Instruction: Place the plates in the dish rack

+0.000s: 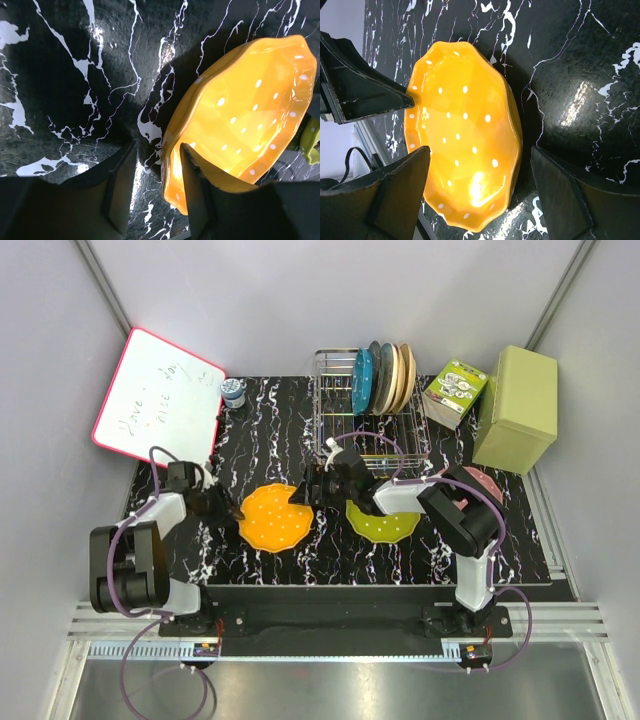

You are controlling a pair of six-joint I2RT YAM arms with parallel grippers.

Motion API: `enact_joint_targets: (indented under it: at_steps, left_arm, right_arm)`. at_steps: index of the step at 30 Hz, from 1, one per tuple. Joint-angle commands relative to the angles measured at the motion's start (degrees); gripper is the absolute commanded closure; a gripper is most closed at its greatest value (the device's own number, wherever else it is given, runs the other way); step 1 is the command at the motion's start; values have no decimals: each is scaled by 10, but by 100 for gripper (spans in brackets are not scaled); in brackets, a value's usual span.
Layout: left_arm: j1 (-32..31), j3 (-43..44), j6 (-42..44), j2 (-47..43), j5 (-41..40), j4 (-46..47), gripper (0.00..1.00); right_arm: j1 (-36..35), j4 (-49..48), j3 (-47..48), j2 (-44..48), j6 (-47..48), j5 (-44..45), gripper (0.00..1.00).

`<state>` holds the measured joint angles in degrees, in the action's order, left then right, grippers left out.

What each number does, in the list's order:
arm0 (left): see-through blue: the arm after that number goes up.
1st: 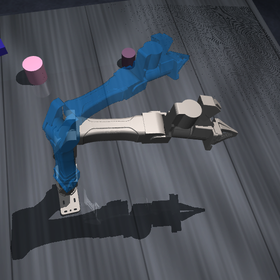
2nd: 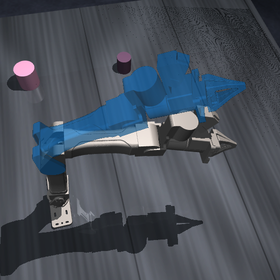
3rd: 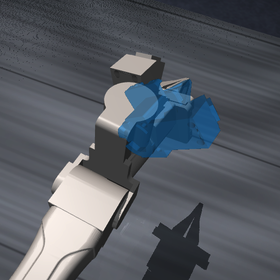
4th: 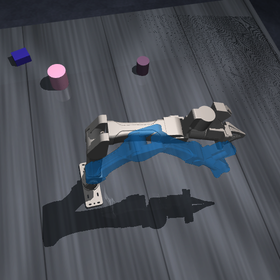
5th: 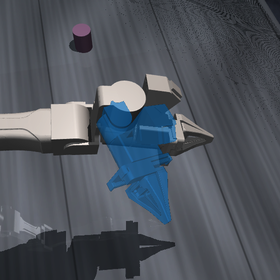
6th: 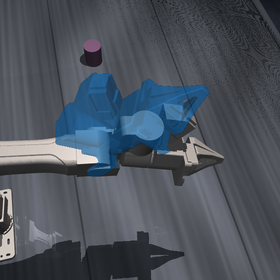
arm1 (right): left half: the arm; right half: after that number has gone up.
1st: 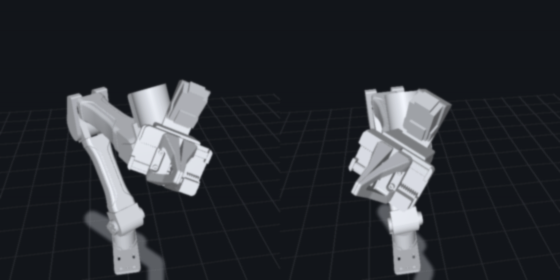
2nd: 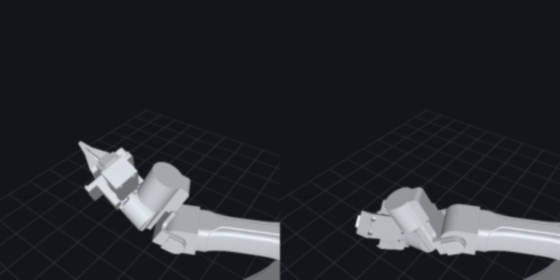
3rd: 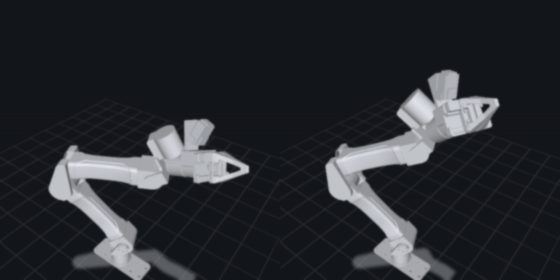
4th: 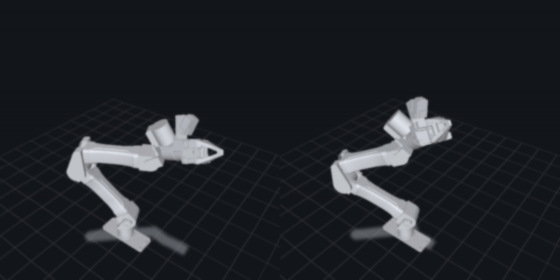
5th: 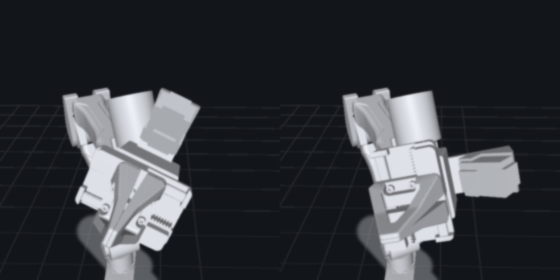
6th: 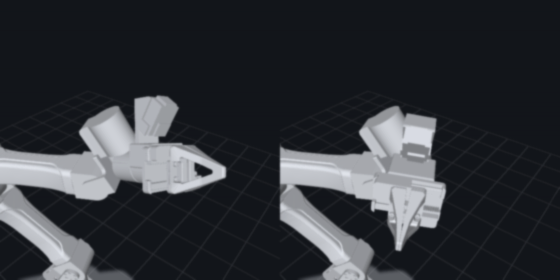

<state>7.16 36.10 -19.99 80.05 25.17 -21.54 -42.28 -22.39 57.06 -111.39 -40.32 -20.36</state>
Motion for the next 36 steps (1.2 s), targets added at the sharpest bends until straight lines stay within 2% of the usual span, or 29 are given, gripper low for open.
enact_joint_targets:
  at_steps: [1,10,11,12,17,20,28,33,36]
  left_arm:
    - [0,3,-5,12,29,4,61]
    - [-7,15,-17,52,80,13,89]
    - [-7,13,-17,52,80,13,97]
    - [-7,13,-17,51,81,15,100]
    - [-7,11,-17,53,83,18,100]
    - [-7,11,-13,55,74,19,100]
    - [-7,17,12,57,52,30,100]
    - [-7,28,40,75,70,33,100]
    - [-8,15,33,53,89,41,100]
  right_arm:
    - [-20,107,-8,-37,-49,-22,12]
    - [-57,104,6,-73,-65,-64,15]
    - [-59,101,7,-76,-70,-67,15]
    - [-61,99,9,-81,-71,-71,16]
    - [-63,85,15,-95,-84,-122,28]
    - [-66,90,10,-87,-62,-143,30]
    - [-77,75,-48,-3,-10,-179,33]
    - [-88,28,-79,35,-28,-184,31]
    - [-89,18,-71,34,-41,-165,29]
